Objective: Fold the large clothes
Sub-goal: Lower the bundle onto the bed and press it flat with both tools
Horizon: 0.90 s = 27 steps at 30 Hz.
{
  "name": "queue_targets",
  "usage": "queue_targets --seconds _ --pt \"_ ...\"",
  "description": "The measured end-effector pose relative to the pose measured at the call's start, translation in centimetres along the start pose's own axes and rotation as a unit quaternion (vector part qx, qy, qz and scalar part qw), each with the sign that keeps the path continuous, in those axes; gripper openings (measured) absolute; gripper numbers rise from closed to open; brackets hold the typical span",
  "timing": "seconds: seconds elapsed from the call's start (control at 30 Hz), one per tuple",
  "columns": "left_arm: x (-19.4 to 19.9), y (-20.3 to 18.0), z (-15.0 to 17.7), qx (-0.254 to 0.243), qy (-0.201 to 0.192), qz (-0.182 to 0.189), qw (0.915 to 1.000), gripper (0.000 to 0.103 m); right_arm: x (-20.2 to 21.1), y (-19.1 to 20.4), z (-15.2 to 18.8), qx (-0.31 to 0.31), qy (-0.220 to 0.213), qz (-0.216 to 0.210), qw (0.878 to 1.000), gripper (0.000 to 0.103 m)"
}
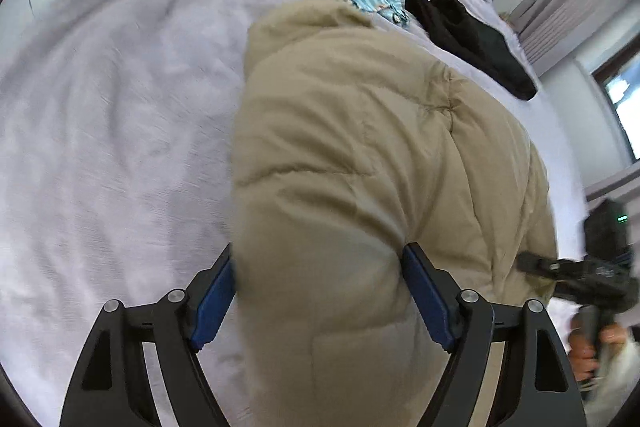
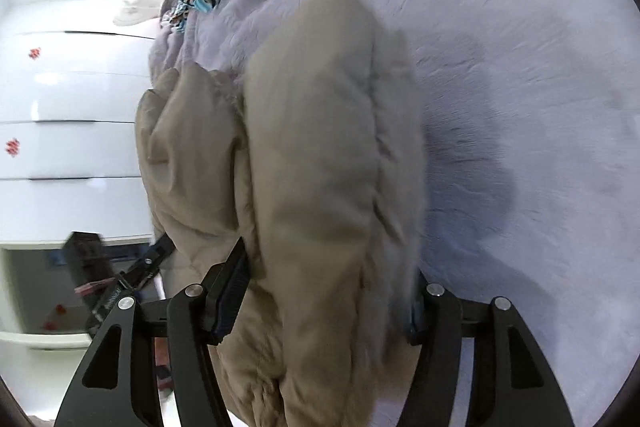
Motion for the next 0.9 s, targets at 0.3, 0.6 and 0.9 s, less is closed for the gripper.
queue_targets --seconds 0.3,0.6,0.9 --pt "3.7 0.0 2.4 -0.018 0.007 -0.055 0.9983 0.081 7.9 1.7 2.4 0.049 -0.1 0.099 0.989 0.026" --pt "2.5 0.9 5.7 -0.015 0.036 -0.076 0.9964 0.081 6.0 7.1 7.6 0.137 -0.081 0.123 0.98 0.024" --pt "1.2 0.5 6.0 -0.025 0.048 -0.074 0.9958 0.082 0.0 3.3 7.3 0.105 -0.046 0.204 0.972 0.024"
Point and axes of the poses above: each gripper's, at about its wrist camera, not at the fingertips, and x roughly against the way its jaws point, y to its left, z to its underside, the point moved 5 cm from there along -x, roughly the way its jaws point, and after that the axes turned 13 degrees about z, right-handed, at the moved point
